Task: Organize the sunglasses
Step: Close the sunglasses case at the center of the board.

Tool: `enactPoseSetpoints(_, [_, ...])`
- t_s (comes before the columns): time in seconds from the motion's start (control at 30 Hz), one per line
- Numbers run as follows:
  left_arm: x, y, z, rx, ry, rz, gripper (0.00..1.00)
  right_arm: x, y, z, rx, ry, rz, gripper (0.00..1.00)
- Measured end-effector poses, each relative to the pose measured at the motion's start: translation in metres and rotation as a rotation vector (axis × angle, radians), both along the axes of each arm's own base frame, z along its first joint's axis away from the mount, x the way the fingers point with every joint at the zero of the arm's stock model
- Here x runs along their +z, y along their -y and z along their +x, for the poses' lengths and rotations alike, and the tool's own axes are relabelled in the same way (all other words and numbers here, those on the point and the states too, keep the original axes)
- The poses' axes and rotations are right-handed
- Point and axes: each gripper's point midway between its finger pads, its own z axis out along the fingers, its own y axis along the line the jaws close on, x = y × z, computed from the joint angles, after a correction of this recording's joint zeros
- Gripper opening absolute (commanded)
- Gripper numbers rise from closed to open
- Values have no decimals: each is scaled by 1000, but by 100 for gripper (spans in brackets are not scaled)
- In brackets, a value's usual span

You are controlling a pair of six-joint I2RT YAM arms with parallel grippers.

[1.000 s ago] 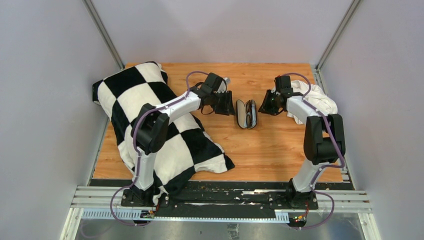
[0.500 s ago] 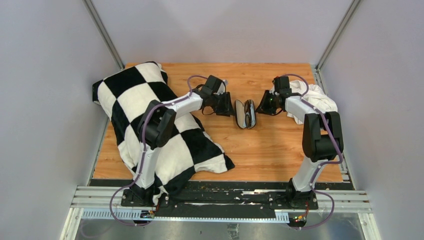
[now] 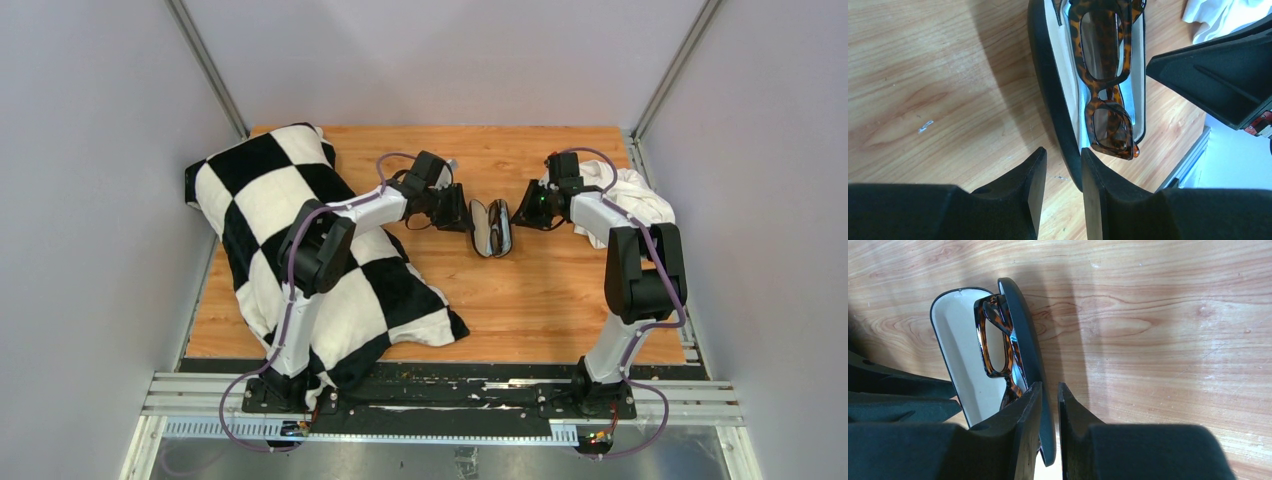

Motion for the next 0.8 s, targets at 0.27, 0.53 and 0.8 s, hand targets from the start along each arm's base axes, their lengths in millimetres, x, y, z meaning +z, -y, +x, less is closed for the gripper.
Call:
enactPoseSetpoints(0.27, [-1,0,2,-2,-4,-10,36,0,-4,0,13,10,19,26])
enactPoseSetpoints(0.53, [-6,1,3,2,-15,-11,36,-3,-3,-1,2,11,60,28])
enactPoseSetpoints(0.8, [-6,0,3,5,-22,-15,36,1,-3,-4,-1,22,78,36])
